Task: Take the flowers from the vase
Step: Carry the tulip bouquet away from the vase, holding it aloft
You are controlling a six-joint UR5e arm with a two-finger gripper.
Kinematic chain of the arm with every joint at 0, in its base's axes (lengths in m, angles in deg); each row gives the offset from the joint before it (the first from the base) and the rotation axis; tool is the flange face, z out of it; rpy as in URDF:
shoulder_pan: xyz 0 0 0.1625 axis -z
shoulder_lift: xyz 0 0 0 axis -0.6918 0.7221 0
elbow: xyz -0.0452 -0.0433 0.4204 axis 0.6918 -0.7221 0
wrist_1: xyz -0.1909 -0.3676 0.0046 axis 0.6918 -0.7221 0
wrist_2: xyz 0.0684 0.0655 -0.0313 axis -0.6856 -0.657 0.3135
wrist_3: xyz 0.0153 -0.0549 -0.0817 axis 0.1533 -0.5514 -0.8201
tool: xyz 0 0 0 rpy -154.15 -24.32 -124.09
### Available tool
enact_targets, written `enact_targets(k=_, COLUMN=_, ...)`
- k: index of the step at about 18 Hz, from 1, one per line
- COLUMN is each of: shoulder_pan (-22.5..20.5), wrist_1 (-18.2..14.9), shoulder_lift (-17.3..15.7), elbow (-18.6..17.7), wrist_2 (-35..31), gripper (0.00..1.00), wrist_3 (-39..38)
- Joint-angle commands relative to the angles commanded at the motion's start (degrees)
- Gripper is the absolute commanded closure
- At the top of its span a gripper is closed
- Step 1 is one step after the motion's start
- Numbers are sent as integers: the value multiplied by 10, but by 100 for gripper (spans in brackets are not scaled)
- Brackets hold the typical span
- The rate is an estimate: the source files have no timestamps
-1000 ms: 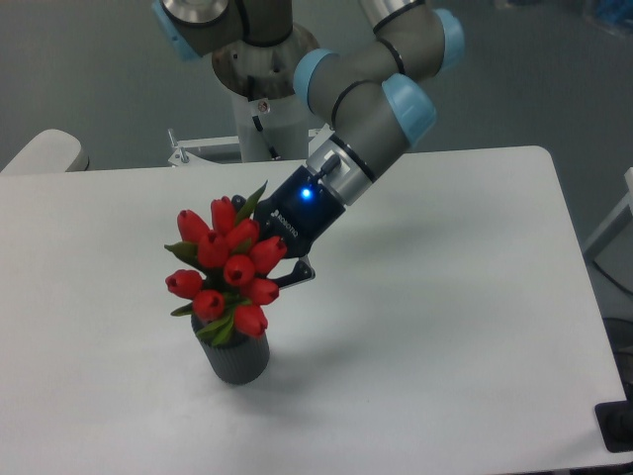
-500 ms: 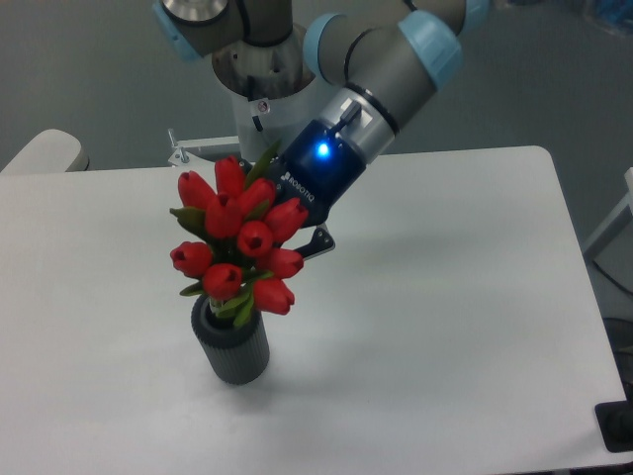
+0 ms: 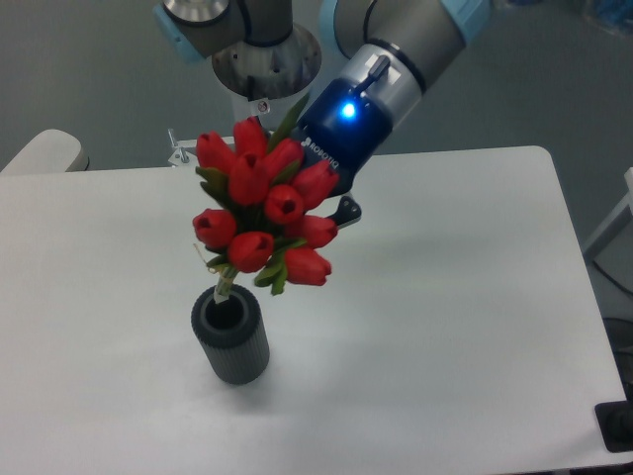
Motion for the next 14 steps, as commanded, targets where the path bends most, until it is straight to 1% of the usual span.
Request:
enact_targets(k=2, shoulder_pan=-9, wrist_1=-1, shoulder_lift=23, elbow=18, wrist_2=-4, gripper=64, wrist_3=4)
enact_targets(k=8, shoulder_pan=-57, wrist_1=0, shoulder_lift=93, elbow=68, wrist_2=-6, gripper=64, wrist_3=30)
enact_targets(k=11, shoulder_pan=-62, wrist_1=-1, shoulder_lift=116, elbow=96, wrist_2=-14, gripper=64, wrist_3=33)
enact_targets(k=14, shoulder_pan=-63, wrist_1=-1, shoulder_lift=126, elbow=105, wrist_2=-52, gripper=64, wrist_3=60)
